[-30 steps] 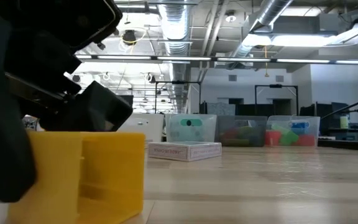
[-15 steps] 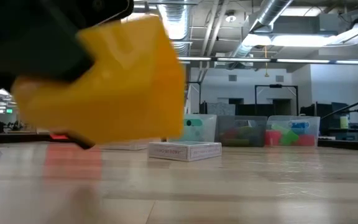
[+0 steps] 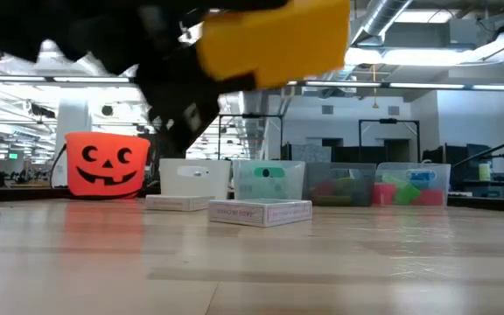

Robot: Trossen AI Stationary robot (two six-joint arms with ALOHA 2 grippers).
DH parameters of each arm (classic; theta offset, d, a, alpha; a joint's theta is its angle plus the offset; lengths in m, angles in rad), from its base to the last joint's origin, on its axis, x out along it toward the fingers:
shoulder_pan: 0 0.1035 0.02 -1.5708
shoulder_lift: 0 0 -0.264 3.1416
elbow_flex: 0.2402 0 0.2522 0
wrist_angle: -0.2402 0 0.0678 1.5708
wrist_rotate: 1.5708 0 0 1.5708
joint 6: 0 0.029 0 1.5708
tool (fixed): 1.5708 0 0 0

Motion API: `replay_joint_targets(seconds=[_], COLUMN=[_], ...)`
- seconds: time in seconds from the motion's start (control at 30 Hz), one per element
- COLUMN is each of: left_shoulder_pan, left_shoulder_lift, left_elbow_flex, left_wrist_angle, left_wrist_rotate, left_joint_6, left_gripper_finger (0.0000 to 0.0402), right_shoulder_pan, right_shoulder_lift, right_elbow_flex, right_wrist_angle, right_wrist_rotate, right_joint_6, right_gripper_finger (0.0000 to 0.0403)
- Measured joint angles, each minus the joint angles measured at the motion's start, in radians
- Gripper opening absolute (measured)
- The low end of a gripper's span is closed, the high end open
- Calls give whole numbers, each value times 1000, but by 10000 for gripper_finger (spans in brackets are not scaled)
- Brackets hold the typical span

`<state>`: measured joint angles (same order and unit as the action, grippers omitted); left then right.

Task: Pick & Place Toys
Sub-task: Put the large yellow game piece into the right transparent bin

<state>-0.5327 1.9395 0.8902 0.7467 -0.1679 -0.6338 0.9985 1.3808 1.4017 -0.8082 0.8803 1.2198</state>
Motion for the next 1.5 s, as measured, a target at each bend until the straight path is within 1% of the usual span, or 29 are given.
replay_joint_targets(seconds=[0.1,0.3,0.47,0.67,0.83,1.0,1.27,1.37,1.5], left_shoulder_pan=[35,107,176,257,315,360,379,377,382], left_shoulder_lift=[-46,-173,-293,-428,-509,-555,-560,-560,-560], left_elbow_flex=[0,0,0,0,0,0,0,0,0], left_wrist_angle=[-7,-16,-25,-55,-71,-73,-69,-73,-71], left_wrist_rotate=[-22,-91,-159,-185,-185,-185,-184,-178,-175], left_joint_6=[9,130,201,287,294,294,289,288,287], left_gripper_finger=[128,129,129,128,129,128,128,130,128], right_shoulder_pan=[0,-2,-17,-50,-77,-112,-202,-247,-310], right_shoulder_lift=[0,0,0,0,0,0,-19,-41,-86], right_elbow_flex=[0,0,0,0,0,0,1,1,1], right_wrist_angle=[0,0,0,0,0,-6,-95,-154,-280], right_wrist_rotate=[0,7,7,7,6,5,6,7,7], right_joint_6=[-1,-26,-44,-79,-114,-124,-120,-97,-27], right_gripper_finger=[118,118,118,118,118,118,118,118,118])
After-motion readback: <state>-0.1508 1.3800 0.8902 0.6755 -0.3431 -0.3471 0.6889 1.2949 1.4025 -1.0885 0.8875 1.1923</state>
